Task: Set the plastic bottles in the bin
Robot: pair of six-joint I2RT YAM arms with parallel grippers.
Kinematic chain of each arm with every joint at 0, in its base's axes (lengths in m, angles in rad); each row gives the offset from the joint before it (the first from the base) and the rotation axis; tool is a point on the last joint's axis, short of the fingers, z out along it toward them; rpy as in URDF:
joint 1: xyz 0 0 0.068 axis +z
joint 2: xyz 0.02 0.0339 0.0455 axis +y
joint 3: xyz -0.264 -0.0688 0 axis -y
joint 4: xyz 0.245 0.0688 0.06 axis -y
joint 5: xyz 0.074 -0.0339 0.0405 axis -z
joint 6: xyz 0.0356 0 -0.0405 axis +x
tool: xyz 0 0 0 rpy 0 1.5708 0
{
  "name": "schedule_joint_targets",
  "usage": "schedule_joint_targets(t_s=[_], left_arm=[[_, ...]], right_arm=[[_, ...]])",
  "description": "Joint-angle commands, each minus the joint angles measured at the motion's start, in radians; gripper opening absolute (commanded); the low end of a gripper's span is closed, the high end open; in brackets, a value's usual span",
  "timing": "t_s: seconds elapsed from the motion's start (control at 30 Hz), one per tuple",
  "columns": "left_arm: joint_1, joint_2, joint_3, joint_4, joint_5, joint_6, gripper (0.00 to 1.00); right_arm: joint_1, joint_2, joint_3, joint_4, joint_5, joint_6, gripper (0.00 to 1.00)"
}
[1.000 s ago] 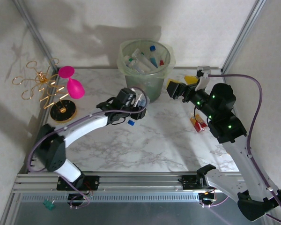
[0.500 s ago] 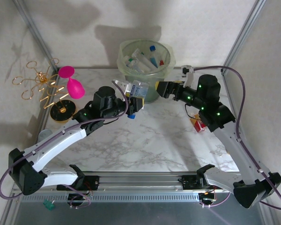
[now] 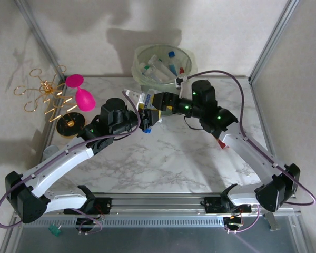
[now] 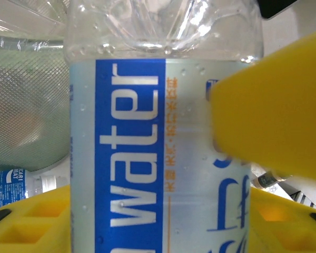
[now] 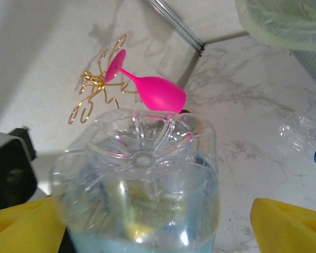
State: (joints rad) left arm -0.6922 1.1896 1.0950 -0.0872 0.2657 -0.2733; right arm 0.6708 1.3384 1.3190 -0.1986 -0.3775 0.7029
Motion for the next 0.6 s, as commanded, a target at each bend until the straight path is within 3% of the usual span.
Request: schedule_joint_targets(t_s=[0.0, 0.1, 0.23, 0.4, 0.57], left_arm=[[-0.007, -0.018, -0.003, 0.008, 0.005, 0.025, 0.50], [-0.008, -0.009, 0.009, -0.005, 0.012, 0.036, 0.52], [-0.010, -0.013, 0.008, -0.009, 0.021, 0.039, 0.63], [-0.011, -0.028, 0.029, -0.030, 0.032, 0.033, 0.83], [-0.010, -0.125, 0.083, -0.085, -0.146, 0.052, 0.96]], right_arm=[[0.019, 0.019, 0.046, 0.031, 0.070, 0.018, 0.83], [0.018, 0.023, 0.043, 0.034, 0.109, 0.022, 0.68], [0.018, 0.022, 0.043, 0.038, 0.145, 0.024, 0.53], [0.019, 0.024, 0.062, 0.040, 0.169, 0.015, 0.52], [-0.025, 0.057, 0.157, 0.001, 0.226, -0.030, 0.52]])
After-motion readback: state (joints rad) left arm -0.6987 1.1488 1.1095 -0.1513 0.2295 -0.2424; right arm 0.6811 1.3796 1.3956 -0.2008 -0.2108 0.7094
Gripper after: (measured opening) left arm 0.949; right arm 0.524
